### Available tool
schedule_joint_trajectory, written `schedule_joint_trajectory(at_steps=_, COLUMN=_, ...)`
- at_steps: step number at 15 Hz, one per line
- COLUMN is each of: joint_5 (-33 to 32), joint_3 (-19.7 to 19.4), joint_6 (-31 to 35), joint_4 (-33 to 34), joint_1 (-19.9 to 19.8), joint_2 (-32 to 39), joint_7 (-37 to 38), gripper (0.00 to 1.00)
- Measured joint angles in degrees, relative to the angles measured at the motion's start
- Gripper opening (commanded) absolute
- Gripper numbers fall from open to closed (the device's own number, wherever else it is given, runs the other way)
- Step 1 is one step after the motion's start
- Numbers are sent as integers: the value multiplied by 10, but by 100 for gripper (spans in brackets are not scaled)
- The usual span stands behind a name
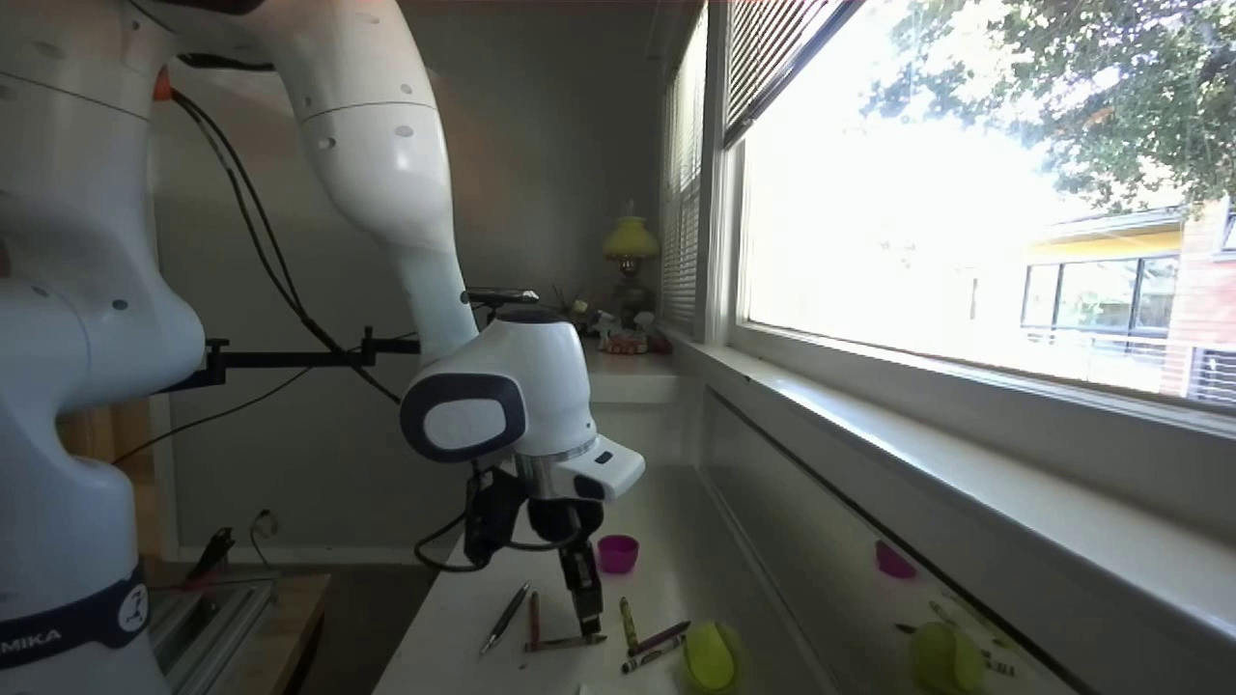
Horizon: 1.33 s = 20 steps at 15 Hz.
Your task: Move one crayon to the right.
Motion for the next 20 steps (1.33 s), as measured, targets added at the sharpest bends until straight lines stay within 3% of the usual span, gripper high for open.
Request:
schedule_joint_trajectory(at_steps=4, joint_5=124, joint_3=153, joint_6=-102, joint_4=49, joint_1=-110, joint_2=-41, joint_7=-84, gripper=95)
schedule_joint_trajectory(at_steps=7, joint_5=218, joint_3=189, joint_6=-224, joint_4=96, joint_1=-134, joint_2=-106, joint_7=-119, gripper=100)
schedule_joint_trajectory(at_steps=8, joint_5=229, joint_3=164, joint_6=-267, joint_4=109, joint_1=-113, joint_2=-130, joint_7=-115, gripper=100)
schedule_joint_trajectory(at_steps=10, joint_5=218, joint_3=72, joint_6=-351, joint_4=127, joint_1=-39, joint_2=-180, joint_7=-91, gripper=100)
schedule_joint_trajectory(at_steps=12, joint_5=179, joint_3=-17, joint_6=-430, joint_4=140, joint_1=32, joint_2=-224, joint_7=-71, gripper=100)
schedule_joint_trajectory(at_steps=14, joint_5=133, joint_3=-77, joint_6=-497, joint_4=152, joint_1=82, joint_2=-255, joint_7=-60, gripper=100)
schedule_joint_trajectory(at_steps=17, joint_5=81, joint_3=-124, joint_6=-554, joint_4=171, joint_1=129, joint_2=-281, joint_7=-57, gripper=100)
schedule_joint_trajectory(at_steps=20, joint_5=63, joint_3=-134, joint_6=-564, joint_4=178, joint_1=143, joint_2=-288, joint_7=-47, gripper=100)
